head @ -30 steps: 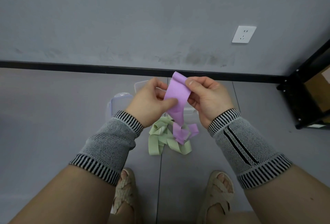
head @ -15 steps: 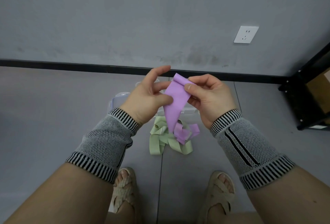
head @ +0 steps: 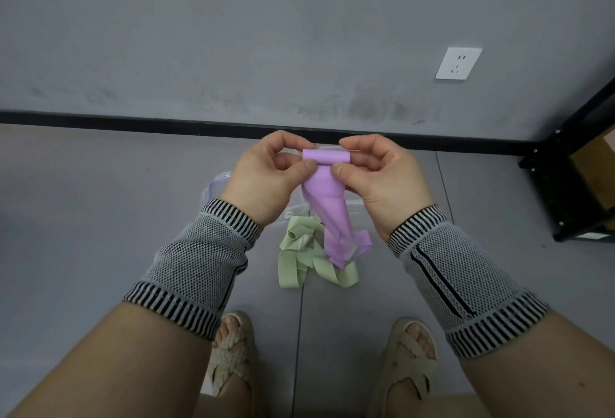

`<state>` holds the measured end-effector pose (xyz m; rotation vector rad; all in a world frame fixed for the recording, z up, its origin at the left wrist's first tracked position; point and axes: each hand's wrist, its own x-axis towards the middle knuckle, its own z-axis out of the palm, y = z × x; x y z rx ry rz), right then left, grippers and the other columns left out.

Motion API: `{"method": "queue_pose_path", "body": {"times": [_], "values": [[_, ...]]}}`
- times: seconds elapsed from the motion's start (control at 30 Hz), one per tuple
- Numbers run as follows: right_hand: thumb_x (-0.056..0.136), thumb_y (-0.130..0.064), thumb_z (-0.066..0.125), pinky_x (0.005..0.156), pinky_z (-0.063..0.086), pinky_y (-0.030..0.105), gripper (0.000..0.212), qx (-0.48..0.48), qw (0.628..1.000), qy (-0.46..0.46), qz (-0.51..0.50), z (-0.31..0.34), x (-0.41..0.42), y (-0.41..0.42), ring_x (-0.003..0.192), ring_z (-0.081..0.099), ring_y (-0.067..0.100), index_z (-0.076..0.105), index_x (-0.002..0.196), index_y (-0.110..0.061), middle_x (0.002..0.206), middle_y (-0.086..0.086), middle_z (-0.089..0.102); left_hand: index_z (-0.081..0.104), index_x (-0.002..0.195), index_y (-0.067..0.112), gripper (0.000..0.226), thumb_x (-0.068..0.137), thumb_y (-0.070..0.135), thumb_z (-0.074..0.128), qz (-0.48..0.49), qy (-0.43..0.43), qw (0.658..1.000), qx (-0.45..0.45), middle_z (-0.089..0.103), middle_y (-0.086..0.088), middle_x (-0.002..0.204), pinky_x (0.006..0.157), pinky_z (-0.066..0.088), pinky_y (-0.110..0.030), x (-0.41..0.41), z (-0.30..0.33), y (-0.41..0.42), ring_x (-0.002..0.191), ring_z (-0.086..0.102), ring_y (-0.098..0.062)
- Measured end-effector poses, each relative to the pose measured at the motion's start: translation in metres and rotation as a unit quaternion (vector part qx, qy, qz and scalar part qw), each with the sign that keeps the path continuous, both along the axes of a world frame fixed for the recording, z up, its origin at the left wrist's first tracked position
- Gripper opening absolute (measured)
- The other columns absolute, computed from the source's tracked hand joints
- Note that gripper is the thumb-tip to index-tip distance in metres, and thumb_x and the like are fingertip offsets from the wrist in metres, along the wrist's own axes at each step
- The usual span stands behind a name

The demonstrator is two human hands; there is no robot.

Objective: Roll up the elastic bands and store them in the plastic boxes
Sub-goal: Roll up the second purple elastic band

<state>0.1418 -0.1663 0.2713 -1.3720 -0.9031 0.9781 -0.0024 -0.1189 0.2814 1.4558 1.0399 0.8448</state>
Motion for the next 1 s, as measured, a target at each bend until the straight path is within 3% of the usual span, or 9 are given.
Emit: {"method": "queue_pose_path", "body": {"times": [0.2, 0.3, 0.43, 0.57, 0.67, 0.83, 0.93, 1.0], "values": [[0.080, -0.004, 0.072, 0.076, 0.059, 0.037, 0.014, -0.018, 1.000, 0.003, 0.005, 0.000, 0.004, -0.001, 0.080, 0.071, 0.021, 0.067, 0.086, -0.016, 0.083, 0.008, 0.072, 0.060, 0.088, 0.019, 0.019, 0.085, 0.000, 0.060, 0.002, 0.009, 1.000, -0.001, 0.068, -0.012, 0.076, 0.053, 0.041, -0.014, 0.000, -0.001, 0.000, 0.054, 0.054, -0.005], [0.079, -0.002, 0.072, 0.073, 0.058, 0.034, 0.017, -0.007, 1.000, -0.008, -0.005, -0.001, 0.004, 0.000, 0.076, 0.069, 0.019, 0.067, 0.082, -0.018, 0.079, 0.007, 0.071, 0.062, 0.087, 0.019, 0.018, 0.084, 0.001, 0.063, 0.002, -0.004, 1.000, -0.019, 0.070, -0.013, 0.078, 0.058, 0.045, -0.020, 0.001, -0.001, 0.000, 0.061, 0.057, -0.011], [0.078, 0.002, 0.071, 0.079, 0.058, 0.040, 0.021, 0.003, 1.000, -0.026, 0.005, -0.002, 0.004, 0.001, 0.081, 0.068, 0.022, 0.066, 0.080, -0.018, 0.081, 0.007, 0.070, 0.061, 0.086, 0.016, 0.013, 0.084, 0.003, 0.064, 0.007, 0.002, 1.000, -0.005, 0.067, -0.007, 0.071, 0.050, 0.041, -0.012, 0.002, 0.001, -0.001, 0.051, 0.054, -0.001], [0.080, -0.002, 0.071, 0.077, 0.058, 0.044, 0.014, -0.022, 0.999, -0.019, 0.046, 0.000, 0.006, 0.000, 0.078, 0.069, 0.026, 0.065, 0.079, -0.015, 0.079, 0.011, 0.070, 0.061, 0.087, 0.018, 0.017, 0.085, 0.000, 0.062, -0.005, 0.017, 1.000, 0.013, 0.070, -0.009, 0.082, 0.063, 0.051, -0.016, 0.001, -0.001, 0.000, 0.065, 0.062, -0.005], [0.079, -0.004, 0.073, 0.075, 0.059, 0.046, 0.017, -0.040, 0.994, -0.081, 0.066, -0.002, 0.008, 0.001, 0.070, 0.067, 0.024, 0.061, 0.077, -0.016, 0.070, 0.007, 0.068, 0.062, 0.090, 0.020, 0.021, 0.085, -0.001, 0.062, -0.020, 0.025, 0.999, 0.017, 0.070, -0.003, 0.084, 0.070, 0.053, -0.017, 0.001, -0.004, 0.000, 0.070, 0.064, -0.005], [0.084, -0.008, 0.067, 0.078, 0.056, 0.038, 0.016, -0.072, 0.982, -0.124, 0.121, -0.005, 0.008, 0.001, 0.070, 0.066, 0.016, 0.066, 0.087, -0.023, 0.077, 0.005, 0.070, 0.058, 0.109, 0.019, 0.031, 0.087, -0.004, 0.058, -0.018, 0.004, 1.000, 0.010, 0.069, -0.006, 0.096, 0.076, 0.053, -0.016, 0.007, -0.004, -0.002, 0.081, 0.064, -0.008], [0.087, -0.008, 0.064, 0.074, 0.055, 0.033, 0.014, -0.063, 0.991, -0.081, 0.085, -0.005, 0.010, 0.002, 0.070, 0.062, 0.015, 0.068, 0.090, -0.021, 0.078, 0.005, 0.068, 0.058, 0.113, 0.015, 0.026, 0.090, 0.002, 0.055, 0.046, -0.010, 0.999, 0.022, 0.066, -0.003, 0.107, 0.080, 0.048, -0.012, 0.008, -0.006, 0.001, 0.091, 0.061, -0.005], [0.090, -0.007, 0.060, 0.071, 0.054, 0.027, 0.014, -0.059, 0.996, -0.027, 0.057, -0.003, 0.012, 0.003, 0.070, 0.061, 0.013, 0.067, 0.092, -0.019, 0.078, 0.003, 0.067, 0.060, 0.108, 0.017, 0.020, 0.092, 0.007, 0.052, 0.105, 0.003, 0.994, 0.019, 0.066, 0.002, 0.107, 0.082, 0.046, -0.017, 0.006, -0.009, 0.006, 0.095, 0.061, -0.006]]}}
